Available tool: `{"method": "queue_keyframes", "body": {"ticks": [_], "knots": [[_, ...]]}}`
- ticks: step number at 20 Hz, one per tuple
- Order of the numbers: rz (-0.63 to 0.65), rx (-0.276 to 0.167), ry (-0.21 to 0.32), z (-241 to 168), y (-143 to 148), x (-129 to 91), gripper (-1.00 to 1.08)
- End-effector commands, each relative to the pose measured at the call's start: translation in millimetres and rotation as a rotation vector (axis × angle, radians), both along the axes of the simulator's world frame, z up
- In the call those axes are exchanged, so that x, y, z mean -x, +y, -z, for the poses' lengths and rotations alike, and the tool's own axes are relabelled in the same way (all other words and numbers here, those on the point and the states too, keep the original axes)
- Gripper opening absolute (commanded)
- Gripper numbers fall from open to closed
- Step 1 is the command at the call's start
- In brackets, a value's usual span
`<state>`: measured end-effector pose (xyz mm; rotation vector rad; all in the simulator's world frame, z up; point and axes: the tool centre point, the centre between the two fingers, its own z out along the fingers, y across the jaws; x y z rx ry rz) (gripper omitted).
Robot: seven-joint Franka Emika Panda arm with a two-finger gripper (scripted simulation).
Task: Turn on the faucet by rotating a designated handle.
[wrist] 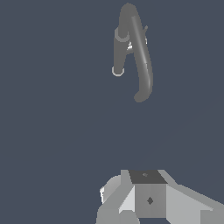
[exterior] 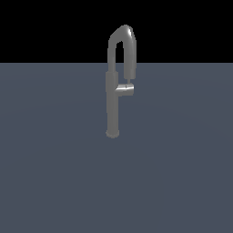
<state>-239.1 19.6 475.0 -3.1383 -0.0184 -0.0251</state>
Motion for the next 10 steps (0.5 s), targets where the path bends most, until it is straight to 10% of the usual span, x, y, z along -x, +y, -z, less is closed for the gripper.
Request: {"method": "queue_keyframes", "body": {"ticks": [1,10], "knots": [[0.0,0.0,0.0,0.0,0.0,0.0,-1.0],[0.023,-0.022,0.03,-0.6,1.3,-9.6,-1.0]]}}
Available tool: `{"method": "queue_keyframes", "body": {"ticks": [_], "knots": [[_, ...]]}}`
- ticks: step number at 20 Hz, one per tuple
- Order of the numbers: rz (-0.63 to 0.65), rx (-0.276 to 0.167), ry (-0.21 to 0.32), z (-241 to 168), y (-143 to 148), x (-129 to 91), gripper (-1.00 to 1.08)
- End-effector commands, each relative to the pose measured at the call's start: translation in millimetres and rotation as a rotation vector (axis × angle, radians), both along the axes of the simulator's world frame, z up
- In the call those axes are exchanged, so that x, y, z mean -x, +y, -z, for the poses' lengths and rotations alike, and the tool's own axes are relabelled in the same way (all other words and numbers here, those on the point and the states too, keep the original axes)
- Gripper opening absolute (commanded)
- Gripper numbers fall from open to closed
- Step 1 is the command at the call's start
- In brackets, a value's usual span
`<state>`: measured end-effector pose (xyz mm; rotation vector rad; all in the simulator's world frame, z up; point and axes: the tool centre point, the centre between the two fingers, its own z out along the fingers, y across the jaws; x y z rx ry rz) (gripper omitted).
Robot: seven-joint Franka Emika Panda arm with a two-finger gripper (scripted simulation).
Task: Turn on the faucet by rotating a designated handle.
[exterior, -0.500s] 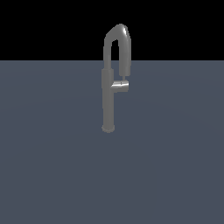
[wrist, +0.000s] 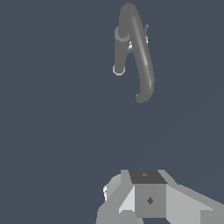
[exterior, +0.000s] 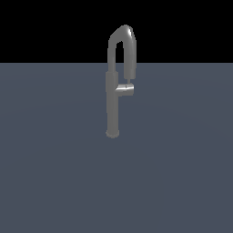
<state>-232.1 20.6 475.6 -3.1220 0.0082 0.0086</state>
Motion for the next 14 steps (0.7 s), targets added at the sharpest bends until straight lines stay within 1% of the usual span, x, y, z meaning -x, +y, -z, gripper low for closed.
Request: {"method": "queue_keyframes", "body": {"ticks": [1,7,14], "knots": [[0.012,-0.011,0.016,-0.1,0.6,-4.9,-1.0],[0.057,-0.056,0.075,-0.4,2.4,-24.1,-1.0],[0.137,-0.134,0.179,1.5,3.4,-57.6,-1.0]]}}
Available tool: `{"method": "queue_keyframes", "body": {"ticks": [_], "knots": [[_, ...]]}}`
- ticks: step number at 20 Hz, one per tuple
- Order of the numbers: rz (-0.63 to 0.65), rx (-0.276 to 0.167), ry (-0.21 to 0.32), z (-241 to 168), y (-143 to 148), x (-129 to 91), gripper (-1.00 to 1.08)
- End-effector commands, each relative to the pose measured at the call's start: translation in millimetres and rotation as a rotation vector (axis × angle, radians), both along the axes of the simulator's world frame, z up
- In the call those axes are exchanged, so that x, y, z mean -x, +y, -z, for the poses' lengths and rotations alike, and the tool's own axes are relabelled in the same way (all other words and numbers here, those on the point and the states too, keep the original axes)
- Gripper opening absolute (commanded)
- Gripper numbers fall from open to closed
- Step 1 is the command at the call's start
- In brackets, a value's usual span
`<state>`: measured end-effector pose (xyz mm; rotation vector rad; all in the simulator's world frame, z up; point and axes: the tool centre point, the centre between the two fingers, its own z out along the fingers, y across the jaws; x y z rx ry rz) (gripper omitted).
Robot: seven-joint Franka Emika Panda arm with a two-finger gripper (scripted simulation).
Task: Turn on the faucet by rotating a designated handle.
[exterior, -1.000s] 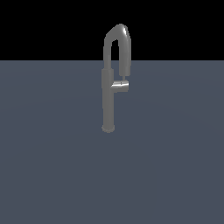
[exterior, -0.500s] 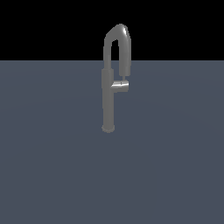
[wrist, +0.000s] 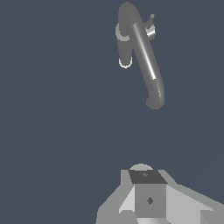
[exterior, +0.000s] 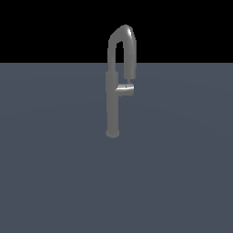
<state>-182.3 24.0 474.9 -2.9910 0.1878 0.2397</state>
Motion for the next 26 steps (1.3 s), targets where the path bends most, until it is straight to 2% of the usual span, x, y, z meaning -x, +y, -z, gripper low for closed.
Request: {"method": "queue_keyframes", "body": {"ticks": [1,26], "knots": [[0.031,-0.03,0.04,1.4,0.0,-13.0,-1.0],[0.355,-0.355,0.468,47.2,-18.8,-139.5,-1.0]]}}
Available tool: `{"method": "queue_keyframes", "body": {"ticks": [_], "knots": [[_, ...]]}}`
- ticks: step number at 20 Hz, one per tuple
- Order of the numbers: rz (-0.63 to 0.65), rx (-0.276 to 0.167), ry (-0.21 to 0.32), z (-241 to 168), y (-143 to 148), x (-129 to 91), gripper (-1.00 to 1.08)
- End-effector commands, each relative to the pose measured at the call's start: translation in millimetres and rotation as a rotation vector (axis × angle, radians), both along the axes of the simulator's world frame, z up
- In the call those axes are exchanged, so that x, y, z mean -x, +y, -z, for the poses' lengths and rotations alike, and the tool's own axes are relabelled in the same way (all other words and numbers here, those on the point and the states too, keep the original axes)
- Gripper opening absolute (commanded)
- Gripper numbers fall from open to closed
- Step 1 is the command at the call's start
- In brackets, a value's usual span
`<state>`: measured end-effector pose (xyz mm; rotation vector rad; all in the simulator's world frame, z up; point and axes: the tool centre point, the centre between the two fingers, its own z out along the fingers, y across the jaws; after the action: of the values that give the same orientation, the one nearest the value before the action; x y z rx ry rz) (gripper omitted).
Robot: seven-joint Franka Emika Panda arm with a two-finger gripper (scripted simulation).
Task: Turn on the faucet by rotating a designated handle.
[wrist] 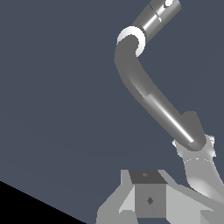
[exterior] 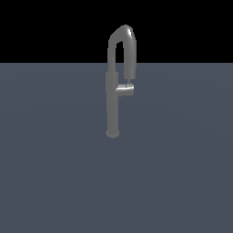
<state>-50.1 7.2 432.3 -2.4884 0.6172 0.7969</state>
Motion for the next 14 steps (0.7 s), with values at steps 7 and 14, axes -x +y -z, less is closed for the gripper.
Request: {"method": "queue_keyframes", "body": {"ticks": [7,14], "knots": [[0.12,-0.124,0.159,30.1,-11.9,-39.0,-1.0],[0.232,-0.237,0.305,63.6,-23.1,-68.6,-1.0]]}}
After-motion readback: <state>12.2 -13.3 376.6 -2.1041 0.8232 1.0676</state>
